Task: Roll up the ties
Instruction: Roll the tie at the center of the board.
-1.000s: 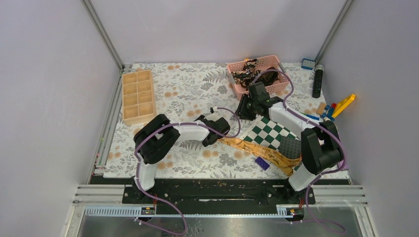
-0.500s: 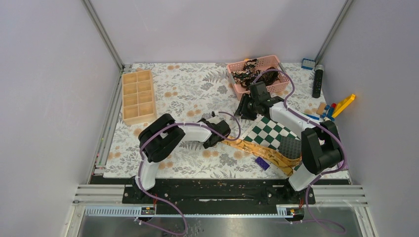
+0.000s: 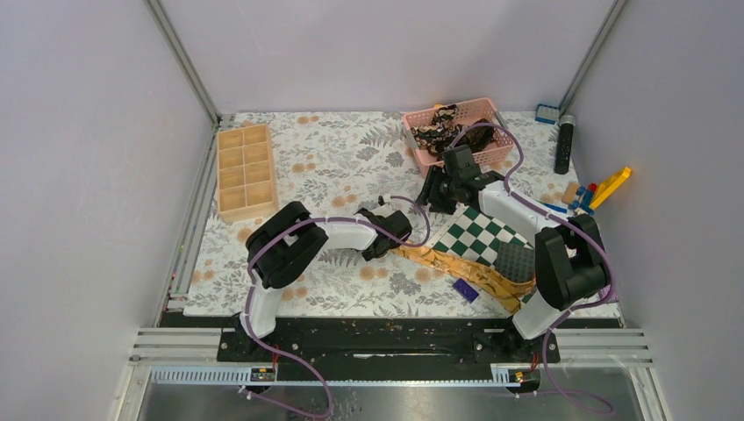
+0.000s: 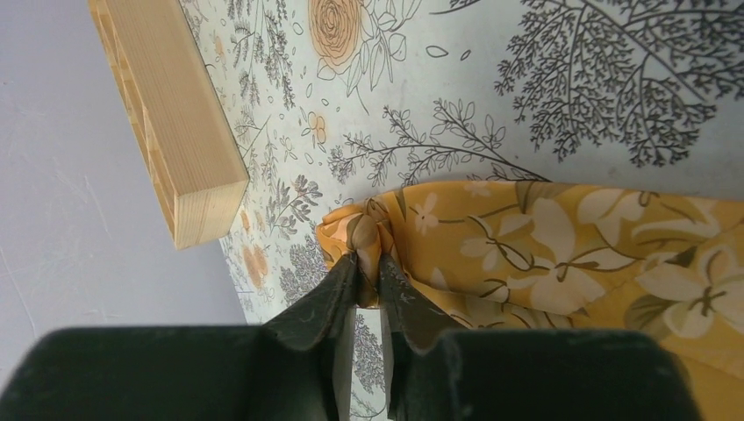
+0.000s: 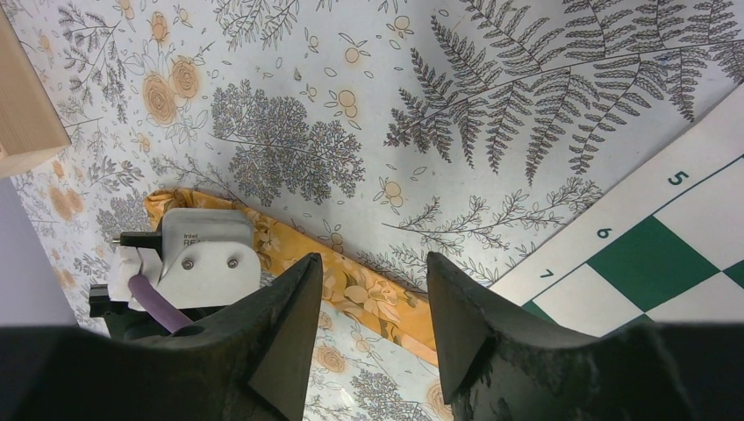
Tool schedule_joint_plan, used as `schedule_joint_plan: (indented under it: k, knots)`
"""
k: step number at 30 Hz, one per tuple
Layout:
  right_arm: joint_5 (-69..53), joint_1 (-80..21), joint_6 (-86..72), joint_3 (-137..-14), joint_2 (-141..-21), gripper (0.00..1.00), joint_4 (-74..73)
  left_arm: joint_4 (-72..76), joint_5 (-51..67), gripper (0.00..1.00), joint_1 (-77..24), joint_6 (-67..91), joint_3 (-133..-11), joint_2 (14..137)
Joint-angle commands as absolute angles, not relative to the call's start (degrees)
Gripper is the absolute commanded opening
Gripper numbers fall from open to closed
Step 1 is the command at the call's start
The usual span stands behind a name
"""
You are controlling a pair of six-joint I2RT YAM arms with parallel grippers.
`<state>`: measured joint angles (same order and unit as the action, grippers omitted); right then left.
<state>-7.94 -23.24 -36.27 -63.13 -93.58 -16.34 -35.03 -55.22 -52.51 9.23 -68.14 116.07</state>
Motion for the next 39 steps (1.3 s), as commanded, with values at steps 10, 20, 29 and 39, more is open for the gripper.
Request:
schedule_joint_plan:
  k: [10,20,29,39]
  knots:
    - [-7.9,-22.9,-35.8,-64.0,-92.6,0.56,-16.5,-35.5,-54.8,0.22,-52.9,10.5,-70.9,113.9]
    - [-8.6,-22.9,-36.1,-64.2,-92.7,0.56,-15.7,-35.7,-54.5,0.28,-53.0,11.3,-72.0,110.9]
    - [-8.9,-22.9,-36.2,-64.2,-93.1,0.56,-15.6,-36.0,-53.8,0.29,-52.9,11.6,-73.1,110.7]
    - [-9.2,-22.8,-35.9,-64.1,-93.3,0.52,-15.6,-35.9,-52.4,0.17,-52.9,12.8,-72.6,110.9]
